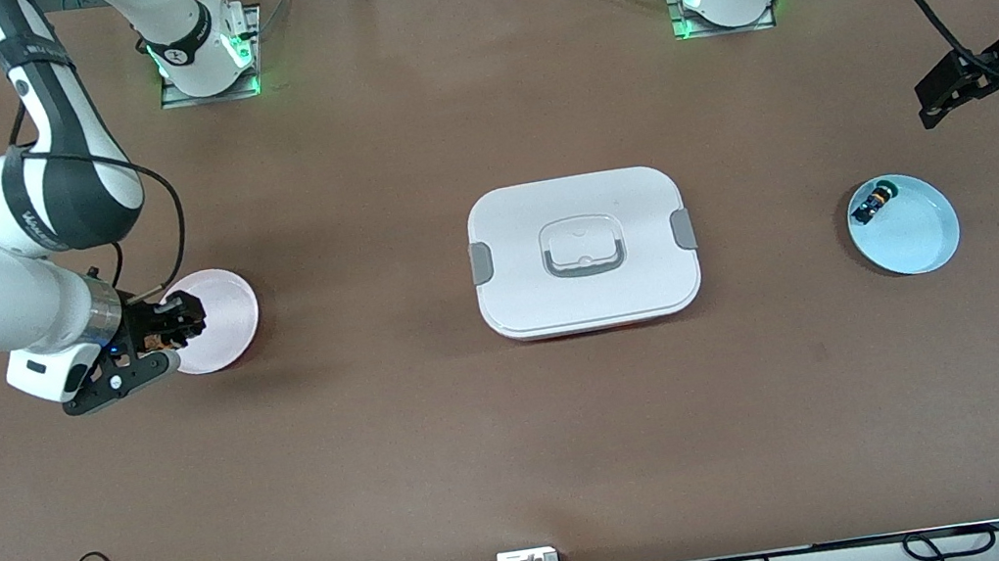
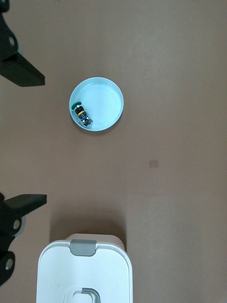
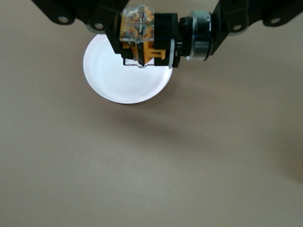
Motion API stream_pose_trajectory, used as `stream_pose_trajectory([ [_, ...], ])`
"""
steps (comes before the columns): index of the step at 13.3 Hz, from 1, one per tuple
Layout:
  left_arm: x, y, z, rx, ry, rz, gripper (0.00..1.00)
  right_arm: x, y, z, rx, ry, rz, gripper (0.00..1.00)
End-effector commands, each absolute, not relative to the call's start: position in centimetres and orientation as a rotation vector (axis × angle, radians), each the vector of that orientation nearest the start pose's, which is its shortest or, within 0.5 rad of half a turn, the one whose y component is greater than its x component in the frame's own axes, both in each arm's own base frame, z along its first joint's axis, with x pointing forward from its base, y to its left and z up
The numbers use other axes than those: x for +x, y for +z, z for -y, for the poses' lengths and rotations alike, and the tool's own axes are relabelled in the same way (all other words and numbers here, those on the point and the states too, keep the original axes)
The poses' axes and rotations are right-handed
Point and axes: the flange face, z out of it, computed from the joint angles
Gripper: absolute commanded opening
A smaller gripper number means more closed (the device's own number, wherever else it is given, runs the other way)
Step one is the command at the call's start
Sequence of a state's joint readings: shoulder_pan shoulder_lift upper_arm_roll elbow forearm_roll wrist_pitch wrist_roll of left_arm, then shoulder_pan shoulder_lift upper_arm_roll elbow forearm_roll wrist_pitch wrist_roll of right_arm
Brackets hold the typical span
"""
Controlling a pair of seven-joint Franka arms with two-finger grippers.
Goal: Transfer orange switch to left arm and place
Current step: 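Lift the orange switch with the right gripper above the white plate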
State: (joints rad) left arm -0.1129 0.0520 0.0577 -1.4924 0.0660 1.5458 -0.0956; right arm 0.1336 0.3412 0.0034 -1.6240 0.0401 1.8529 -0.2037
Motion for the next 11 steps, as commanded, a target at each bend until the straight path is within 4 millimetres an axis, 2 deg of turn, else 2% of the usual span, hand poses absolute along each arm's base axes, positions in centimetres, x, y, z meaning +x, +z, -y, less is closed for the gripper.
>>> stream_pose_trajectory([
  [1, 57.0, 63.7, 2.3, -3.084, -0.009, 0.065, 1.0, 63.9, 43.8, -10.3, -2.999, 0.163, 0.523, 0.32],
  [3, 57.1, 63.6, 2.3, -3.085, -0.008, 0.067, 1.0, 63.5, 44.9, -11.9, -2.987, 0.139, 0.561, 0.28],
  [7, 57.3, 63.4, 2.6, -3.085, -0.009, 0.065, 1.0, 62.7, 47.2, -14.3, -2.973, 0.081, 0.624, 0.25],
  [10, 57.1, 63.8, 2.2, -3.084, -0.016, 0.065, 1.0, 61.6, 50.1, -17.6, -2.924, 0.0, 0.753, 0.24],
  [11, 56.9, 64.5, 2.3, -3.089, -0.043, 0.058, 1.0, 61.1, 50.9, -19.0, -2.891, -0.019, 0.785, 0.23],
])
